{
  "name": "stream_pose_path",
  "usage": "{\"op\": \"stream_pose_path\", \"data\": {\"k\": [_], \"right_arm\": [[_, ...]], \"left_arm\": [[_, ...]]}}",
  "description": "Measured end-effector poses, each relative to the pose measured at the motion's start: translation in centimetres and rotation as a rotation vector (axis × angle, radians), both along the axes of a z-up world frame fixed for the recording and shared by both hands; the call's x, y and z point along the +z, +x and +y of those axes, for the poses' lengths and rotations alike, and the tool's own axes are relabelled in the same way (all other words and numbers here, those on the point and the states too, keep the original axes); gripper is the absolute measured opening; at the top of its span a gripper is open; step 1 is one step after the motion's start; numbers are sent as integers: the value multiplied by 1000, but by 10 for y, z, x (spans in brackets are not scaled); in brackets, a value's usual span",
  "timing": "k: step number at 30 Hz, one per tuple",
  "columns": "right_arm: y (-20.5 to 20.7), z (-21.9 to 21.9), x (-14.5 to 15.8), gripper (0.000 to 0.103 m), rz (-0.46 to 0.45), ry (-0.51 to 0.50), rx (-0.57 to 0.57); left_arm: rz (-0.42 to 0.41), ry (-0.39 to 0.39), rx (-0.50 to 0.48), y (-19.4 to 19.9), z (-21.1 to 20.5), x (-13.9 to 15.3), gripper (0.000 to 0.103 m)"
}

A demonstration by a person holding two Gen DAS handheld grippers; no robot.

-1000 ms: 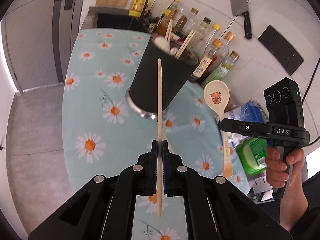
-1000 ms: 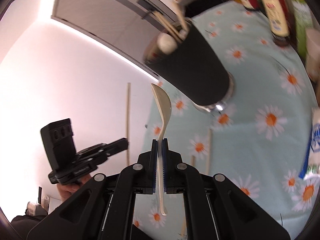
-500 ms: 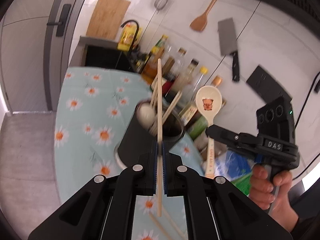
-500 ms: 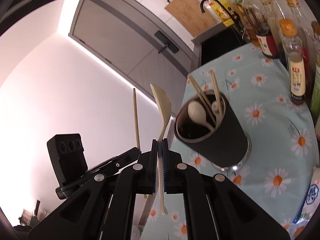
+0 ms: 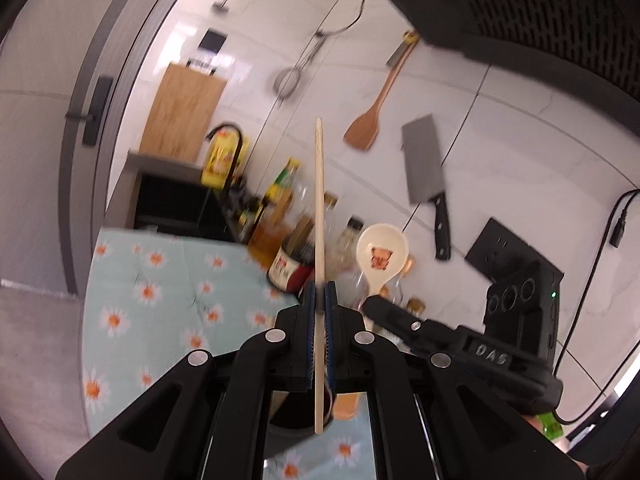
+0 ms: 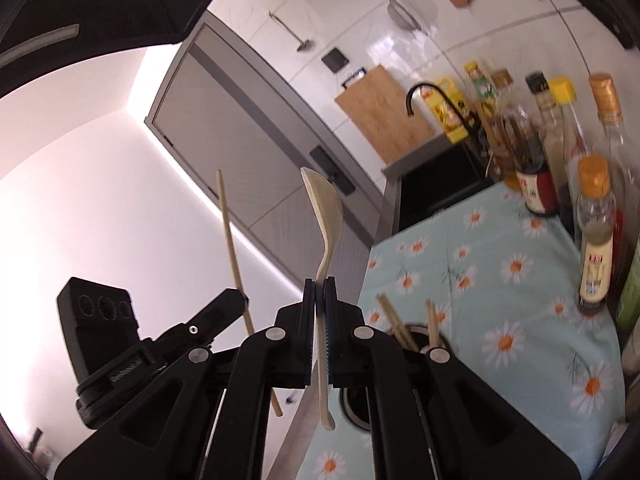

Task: Organize utensils
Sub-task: 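Lower the bear-print spoon and the chopstick into the black holder with both grippers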

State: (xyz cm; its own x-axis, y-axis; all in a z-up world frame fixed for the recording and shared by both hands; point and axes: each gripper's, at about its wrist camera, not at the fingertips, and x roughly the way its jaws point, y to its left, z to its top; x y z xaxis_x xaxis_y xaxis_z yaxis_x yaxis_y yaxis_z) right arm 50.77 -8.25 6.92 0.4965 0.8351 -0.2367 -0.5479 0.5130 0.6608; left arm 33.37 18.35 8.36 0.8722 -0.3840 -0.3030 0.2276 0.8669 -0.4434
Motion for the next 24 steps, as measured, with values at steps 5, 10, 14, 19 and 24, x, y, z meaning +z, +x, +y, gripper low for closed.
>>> {"op": "stream_pose_path", "data": {"k": [5,10,14,19,24], "right_arm": [[5,2,-6,6,-93,-6,-78],[14,4,-33,6,-89,-24,-110],[13,8,-50,6,-84,-64,-115],[10,15,-66,6,-88,-112,-109],[5,17,-74,6,-80,-126,-96]], "left_arm": [[-90,65,35,11,-9,-11,3],[-106,84,31,16,-18,-39,3],[-69,79,33,18,-20,-57,4],[-44,93,27,16,-24,-70,4],[-14,97,26,15,-25,-84,4]]}}
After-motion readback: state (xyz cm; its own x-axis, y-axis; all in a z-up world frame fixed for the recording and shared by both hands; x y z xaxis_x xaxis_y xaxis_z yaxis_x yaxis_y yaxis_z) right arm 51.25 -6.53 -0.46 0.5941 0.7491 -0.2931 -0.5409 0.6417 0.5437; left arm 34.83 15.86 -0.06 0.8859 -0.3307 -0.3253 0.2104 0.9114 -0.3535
